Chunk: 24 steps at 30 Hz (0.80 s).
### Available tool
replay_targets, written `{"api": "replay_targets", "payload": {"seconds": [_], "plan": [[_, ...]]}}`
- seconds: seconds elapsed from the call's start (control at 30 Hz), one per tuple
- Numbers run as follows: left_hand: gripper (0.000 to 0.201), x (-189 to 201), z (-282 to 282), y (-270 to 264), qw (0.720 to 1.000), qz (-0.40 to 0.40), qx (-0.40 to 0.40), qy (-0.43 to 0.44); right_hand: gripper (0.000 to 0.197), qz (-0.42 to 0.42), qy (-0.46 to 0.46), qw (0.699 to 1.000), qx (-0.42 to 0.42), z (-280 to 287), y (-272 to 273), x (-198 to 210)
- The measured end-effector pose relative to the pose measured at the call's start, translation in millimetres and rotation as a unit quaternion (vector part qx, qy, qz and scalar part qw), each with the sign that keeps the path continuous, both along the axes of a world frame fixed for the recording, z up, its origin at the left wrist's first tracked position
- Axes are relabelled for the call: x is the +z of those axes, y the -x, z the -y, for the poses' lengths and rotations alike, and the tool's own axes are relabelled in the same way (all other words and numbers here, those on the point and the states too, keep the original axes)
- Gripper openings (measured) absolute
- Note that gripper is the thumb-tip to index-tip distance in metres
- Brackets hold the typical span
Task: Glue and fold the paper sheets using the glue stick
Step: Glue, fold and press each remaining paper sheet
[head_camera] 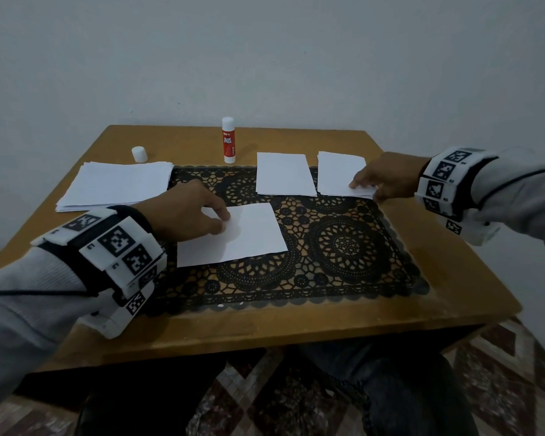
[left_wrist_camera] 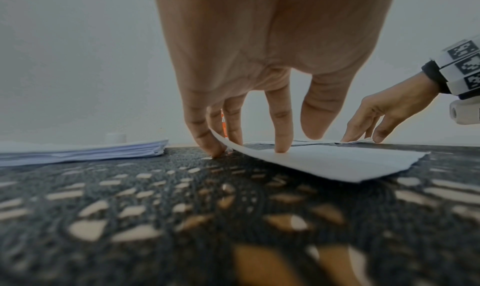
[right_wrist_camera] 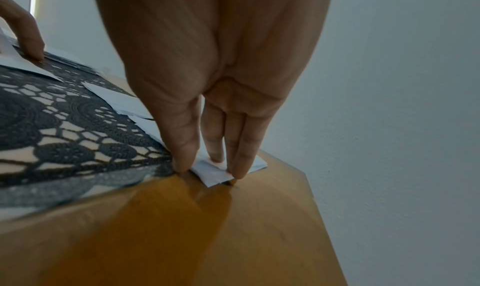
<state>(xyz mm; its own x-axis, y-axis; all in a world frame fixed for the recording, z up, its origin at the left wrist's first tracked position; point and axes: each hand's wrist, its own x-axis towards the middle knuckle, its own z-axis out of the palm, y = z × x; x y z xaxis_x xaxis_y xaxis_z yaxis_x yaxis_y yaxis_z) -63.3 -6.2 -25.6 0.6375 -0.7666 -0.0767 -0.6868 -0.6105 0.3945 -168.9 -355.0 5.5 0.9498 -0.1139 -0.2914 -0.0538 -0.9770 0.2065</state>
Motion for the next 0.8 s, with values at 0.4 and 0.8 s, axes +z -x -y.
{"api": "replay_targets", "payload": {"seconds": [0.4, 0.8], "plan": [[0.018, -2, 0, -2, 1.0, -0.008, 0.001, 0.003, 0.033, 0.044, -0.023, 0.998, -0.025, 2, -4, -6], [0.021, 1, 0, 1, 1.0, -0.001, 0.007, -0.013, 0.017, 0.166, -0.054, 0.985, -0.006, -9, -5, -2]]}}
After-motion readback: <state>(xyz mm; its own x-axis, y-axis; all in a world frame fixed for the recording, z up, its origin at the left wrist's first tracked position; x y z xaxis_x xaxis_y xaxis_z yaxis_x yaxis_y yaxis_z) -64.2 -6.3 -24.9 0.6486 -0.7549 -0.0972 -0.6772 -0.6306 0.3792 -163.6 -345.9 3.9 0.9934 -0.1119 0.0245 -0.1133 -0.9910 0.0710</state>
